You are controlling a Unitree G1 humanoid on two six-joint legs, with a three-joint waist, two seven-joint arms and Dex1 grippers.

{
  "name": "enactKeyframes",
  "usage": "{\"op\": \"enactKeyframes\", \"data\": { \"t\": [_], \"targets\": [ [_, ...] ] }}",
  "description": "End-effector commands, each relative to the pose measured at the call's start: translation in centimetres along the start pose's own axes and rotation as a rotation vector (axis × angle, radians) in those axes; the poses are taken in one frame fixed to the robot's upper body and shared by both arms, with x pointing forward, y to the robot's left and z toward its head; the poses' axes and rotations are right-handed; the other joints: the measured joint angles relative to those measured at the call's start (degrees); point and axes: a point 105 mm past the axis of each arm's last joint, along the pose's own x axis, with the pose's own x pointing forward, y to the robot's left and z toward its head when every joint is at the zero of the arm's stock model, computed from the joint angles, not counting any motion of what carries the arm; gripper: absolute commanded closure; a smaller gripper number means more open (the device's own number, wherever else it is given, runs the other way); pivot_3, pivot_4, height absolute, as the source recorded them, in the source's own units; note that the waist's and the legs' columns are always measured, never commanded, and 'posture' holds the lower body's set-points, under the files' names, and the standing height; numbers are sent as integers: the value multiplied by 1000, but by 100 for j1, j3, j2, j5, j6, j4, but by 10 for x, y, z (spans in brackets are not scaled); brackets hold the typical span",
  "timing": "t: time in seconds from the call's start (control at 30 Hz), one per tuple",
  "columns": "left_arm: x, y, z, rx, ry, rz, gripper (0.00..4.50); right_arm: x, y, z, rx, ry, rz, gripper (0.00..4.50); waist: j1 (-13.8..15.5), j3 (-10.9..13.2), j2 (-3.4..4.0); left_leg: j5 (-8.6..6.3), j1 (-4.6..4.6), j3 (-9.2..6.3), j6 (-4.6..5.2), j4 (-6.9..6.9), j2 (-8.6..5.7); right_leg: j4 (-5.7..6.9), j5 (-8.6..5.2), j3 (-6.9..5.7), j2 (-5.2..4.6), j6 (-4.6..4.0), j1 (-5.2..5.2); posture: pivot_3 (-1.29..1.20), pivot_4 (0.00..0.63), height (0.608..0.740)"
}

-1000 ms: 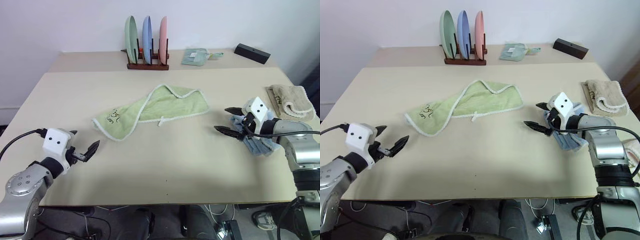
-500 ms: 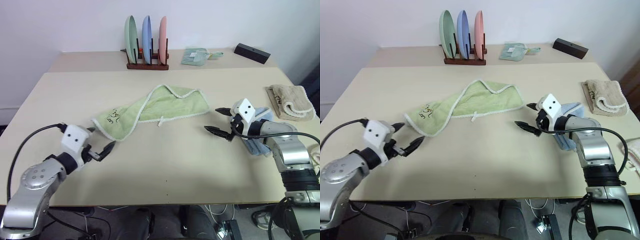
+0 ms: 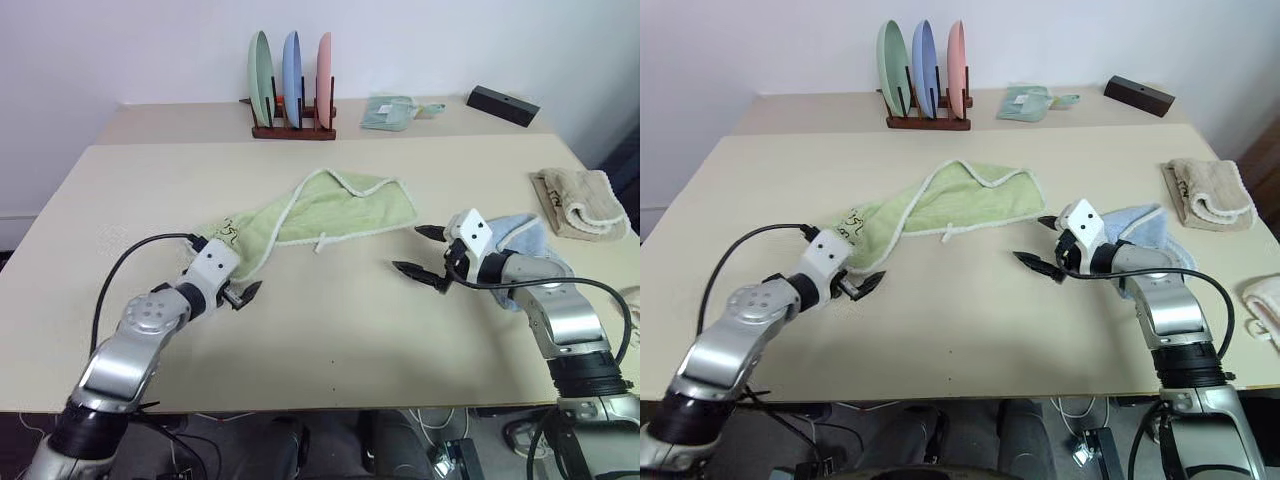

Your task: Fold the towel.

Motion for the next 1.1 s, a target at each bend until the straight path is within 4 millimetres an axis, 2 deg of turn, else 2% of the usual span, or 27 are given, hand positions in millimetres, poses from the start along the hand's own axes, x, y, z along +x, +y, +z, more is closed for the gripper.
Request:
{"op": "enactKeyframes", "data": {
  "t": [0.03, 0.13, 0.23, 0.47, 0.6, 0.7, 0.83, 0.9, 1.03, 1.1],
  "targets": [
    [8, 9, -2, 41, 28, 24, 54, 2, 0, 19, -40, -62, -17, 0, 15, -1, 1, 0, 1, 0, 0, 0, 0, 0, 0, 0, 0, 0, 0, 0, 150, 726],
    [16, 9, -3, 34, 31, 0, 54, 4, 3, 18, -37, -66, -19, 0, 19, -1, 1, 2, 2, -2, -4, 0, 0, 2, 0, 0, 0, 0, 3, 0, 150, 726],
    [17, 13, -3, 36, 24, 9, 910, 7, 7, 17, -35, -69, -17, 0, 16, -1, 1, 3, 3, -2, -4, 0, -2, 2, 0, 0, 0, 0, 3, 0, 150, 726],
    [11, 19, -2, 65, 11, 32, 4463, 8, 9, 12, -32, -64, -21, 0, 1, -1, 1, 3, 3, -2, -5, 0, 3, 3, 0, 2, 3, 0, 0, 0, 150, 726],
    [3, 24, 8, 103, -39, 55, 4463, 9, 11, 11, -36, -63, -17, 0, 3, -1, 1, 3, 2, -1, -5, 0, 2, 3, 0, 3, 2, 0, 0, 0, 150, 726],
    [-21, 19, 19, 90, -119, 31, 4463, 13, 9, 15, -119, -52, -17, 0, -20, 0, 0, 3, -2, 0, -5, 0, 3, 3, 0, 4, 2, 0, -6, 0, 150, 726],
    [-56, 6, 6, 47, -99, -30, 4463, 24, -1, 34, -231, -81, -61, 0, -36, 2, 3, 0, -4, 15, -2, -5, 5, 5, 0, 20, 3, 0, -17, 0, 150, 726],
    [-65, 2, 1, 33, -81, -53, 4463, 29, -4, 38, -266, -85, -73, 0, -24, 2, 3, 0, -3, 21, -3, -5, 9, 3, 0, 23, 7, 0, -17, 0, 150, 726],
    [-93, 5, -32, -12, 37, -23, 4463, 55, -9, 57, -438, -94, -104, 0, -35, 4, 1, -7, 1, 32, 9, -5, 14, 4, -1, 28, 21, -1, -17, 0, 150, 726],
    [-99, 5, -40, -40, 60, -19, 4463, 64, -9, 58, -492, -84, -101, 0, -27, 4, 0, -6, -1, 35, 8, -8, 16, 3, -1, 33, 25, -1, -20, 0, 150, 726]
  ]
}}
